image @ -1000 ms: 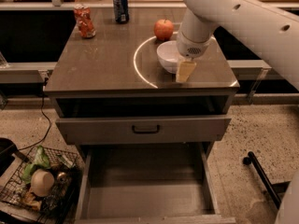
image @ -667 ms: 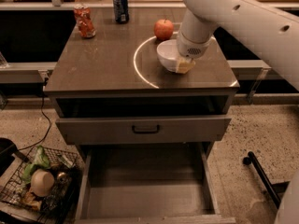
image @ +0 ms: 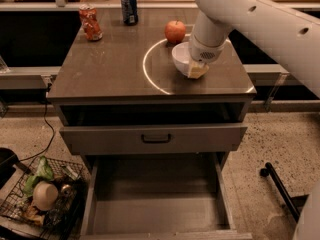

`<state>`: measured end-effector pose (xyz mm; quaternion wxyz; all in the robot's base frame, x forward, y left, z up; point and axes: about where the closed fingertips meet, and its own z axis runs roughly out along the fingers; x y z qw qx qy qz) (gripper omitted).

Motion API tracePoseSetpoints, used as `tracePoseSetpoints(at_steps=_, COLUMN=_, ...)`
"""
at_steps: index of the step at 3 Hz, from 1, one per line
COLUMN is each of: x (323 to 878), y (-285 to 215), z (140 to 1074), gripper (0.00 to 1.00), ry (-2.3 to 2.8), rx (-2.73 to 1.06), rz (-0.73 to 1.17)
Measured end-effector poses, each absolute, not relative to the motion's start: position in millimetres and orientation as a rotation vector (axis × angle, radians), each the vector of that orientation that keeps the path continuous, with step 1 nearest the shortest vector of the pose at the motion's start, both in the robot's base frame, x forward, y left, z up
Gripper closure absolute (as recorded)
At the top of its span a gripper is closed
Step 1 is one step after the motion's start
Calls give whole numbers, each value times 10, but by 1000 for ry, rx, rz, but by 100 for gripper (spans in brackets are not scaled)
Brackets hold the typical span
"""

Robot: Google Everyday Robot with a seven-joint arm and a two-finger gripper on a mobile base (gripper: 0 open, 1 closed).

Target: Move white bowl near coke can

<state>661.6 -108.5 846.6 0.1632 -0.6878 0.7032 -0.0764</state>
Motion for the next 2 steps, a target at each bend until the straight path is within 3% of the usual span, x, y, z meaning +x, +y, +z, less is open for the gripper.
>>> tracePoseSetpoints(at_steps=2, x=6894, y=-992, z=8795, gripper=100, ry=1914, rx=-2018, rz=-358)
